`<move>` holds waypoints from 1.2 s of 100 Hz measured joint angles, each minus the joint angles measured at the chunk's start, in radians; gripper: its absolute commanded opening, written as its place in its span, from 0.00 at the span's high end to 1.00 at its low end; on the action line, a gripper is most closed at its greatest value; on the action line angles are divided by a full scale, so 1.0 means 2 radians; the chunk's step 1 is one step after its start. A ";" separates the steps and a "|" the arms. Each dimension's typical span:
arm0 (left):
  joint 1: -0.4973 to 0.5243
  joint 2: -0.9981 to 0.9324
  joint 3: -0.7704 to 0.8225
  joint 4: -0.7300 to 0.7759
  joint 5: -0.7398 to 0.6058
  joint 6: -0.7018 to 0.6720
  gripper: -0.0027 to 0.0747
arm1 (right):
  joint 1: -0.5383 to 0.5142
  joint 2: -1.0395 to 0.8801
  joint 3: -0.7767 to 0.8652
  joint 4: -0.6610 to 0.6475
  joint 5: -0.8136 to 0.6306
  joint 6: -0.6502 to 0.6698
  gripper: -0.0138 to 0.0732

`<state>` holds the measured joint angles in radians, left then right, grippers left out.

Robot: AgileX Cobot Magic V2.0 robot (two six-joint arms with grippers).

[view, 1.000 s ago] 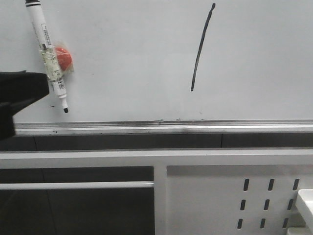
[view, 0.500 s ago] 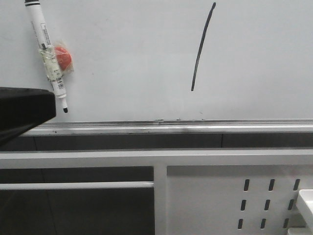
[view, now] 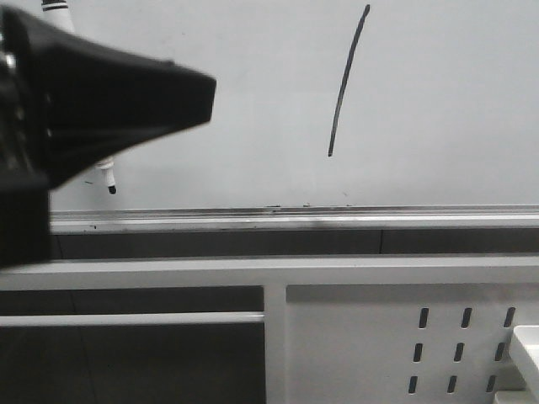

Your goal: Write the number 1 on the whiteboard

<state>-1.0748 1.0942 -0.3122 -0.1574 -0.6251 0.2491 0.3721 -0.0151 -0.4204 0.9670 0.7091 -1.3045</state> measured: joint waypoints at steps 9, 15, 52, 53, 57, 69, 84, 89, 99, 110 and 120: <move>0.000 -0.046 -0.004 0.000 0.015 0.004 0.99 | 0.000 0.000 0.000 0.000 0.000 0.000 0.92; 0.000 -0.076 -0.004 0.000 0.018 0.006 0.99 | 0.000 0.000 0.000 0.000 0.000 0.001 0.92; 0.053 -0.215 0.006 -0.156 0.023 0.161 0.99 | 0.000 0.000 0.000 0.000 0.001 0.001 0.92; 0.055 -0.218 0.007 -0.162 0.023 0.170 0.99 | 0.000 0.000 0.000 0.000 0.001 0.001 0.92; 0.063 -0.238 0.012 -0.198 0.023 0.196 0.99 | 0.000 0.000 0.000 0.000 0.001 0.001 0.92; 0.095 -0.296 0.023 -0.279 0.022 0.255 0.99 | 0.000 0.000 0.000 0.000 0.001 0.001 0.92; 0.198 -0.374 0.033 -0.329 0.076 0.272 0.99 | 0.000 0.000 0.000 0.000 0.001 0.001 0.92; 0.244 -0.401 0.035 -0.340 0.113 0.274 0.99 | 0.000 0.000 0.000 0.000 0.001 0.001 0.92; 0.343 -0.451 0.037 -0.345 0.194 0.274 0.99 | 0.000 0.000 0.000 0.000 0.001 0.001 0.92; 0.429 -0.483 0.038 -0.345 0.250 0.274 0.99 | 0.000 0.000 0.000 0.000 0.001 0.001 0.92; 0.497 -0.490 0.038 -0.355 0.264 0.274 0.99 | 0.000 0.000 0.000 0.000 0.001 0.001 0.92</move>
<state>-0.0805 0.1134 -0.2367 -0.8671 -0.0962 0.7980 0.3721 -0.0151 -0.4204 0.9670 0.7107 -1.3029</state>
